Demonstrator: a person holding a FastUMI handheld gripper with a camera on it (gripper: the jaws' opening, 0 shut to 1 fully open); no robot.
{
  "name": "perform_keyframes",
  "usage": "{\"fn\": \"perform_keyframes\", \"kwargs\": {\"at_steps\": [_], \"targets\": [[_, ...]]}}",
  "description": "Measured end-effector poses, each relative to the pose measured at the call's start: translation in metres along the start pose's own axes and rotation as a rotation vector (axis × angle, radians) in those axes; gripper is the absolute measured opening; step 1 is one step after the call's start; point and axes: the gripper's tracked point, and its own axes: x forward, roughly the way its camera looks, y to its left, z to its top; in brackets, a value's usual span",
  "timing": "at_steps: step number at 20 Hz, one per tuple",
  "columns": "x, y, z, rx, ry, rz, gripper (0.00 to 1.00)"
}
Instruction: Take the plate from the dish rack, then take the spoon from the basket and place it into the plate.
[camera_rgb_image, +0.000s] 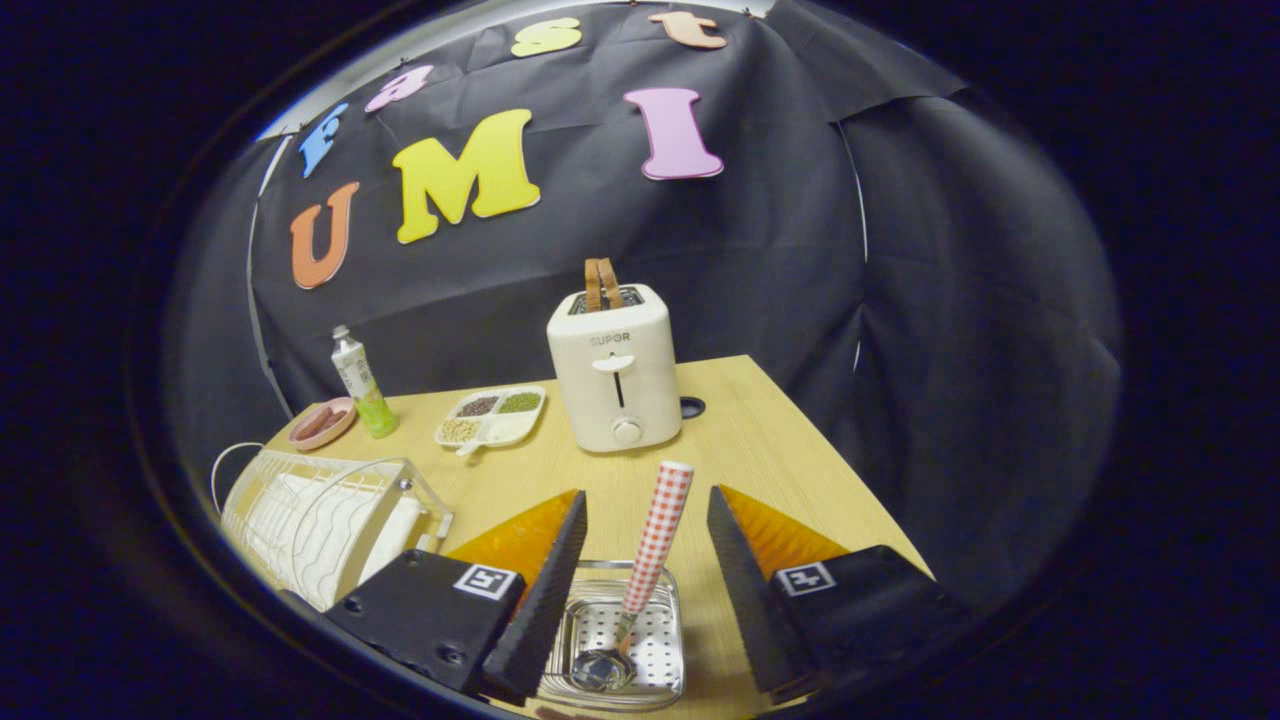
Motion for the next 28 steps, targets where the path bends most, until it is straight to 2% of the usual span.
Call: {"fn": "perform_keyframes", "kwargs": {"at_steps": [3, 5, 7, 11, 14, 17, 21, 23, 28], "targets": [[-0.002, 0.006, 0.000, -0.007, 0.011, 0.015, 0.25], [-0.012, 0.014, 0.006, -0.016, -0.017, 0.025, 0.17], [-0.025, 0.012, 0.017, -0.052, -0.070, -0.011, 0.16], [-0.058, 0.022, 0.056, -0.100, -0.236, -0.029, 0.16], [-0.096, 0.029, 0.086, -0.164, -0.362, -0.074, 0.16], [-0.140, 0.048, 0.104, -0.213, -0.452, -0.078, 0.16], [-0.191, 0.079, 0.106, -0.224, -0.499, -0.063, 0.16], [-0.217, 0.103, 0.099, -0.225, -0.518, -0.029, 0.16], [-0.266, 0.159, 0.059, -0.200, -0.514, 0.035, 0.16]]}}
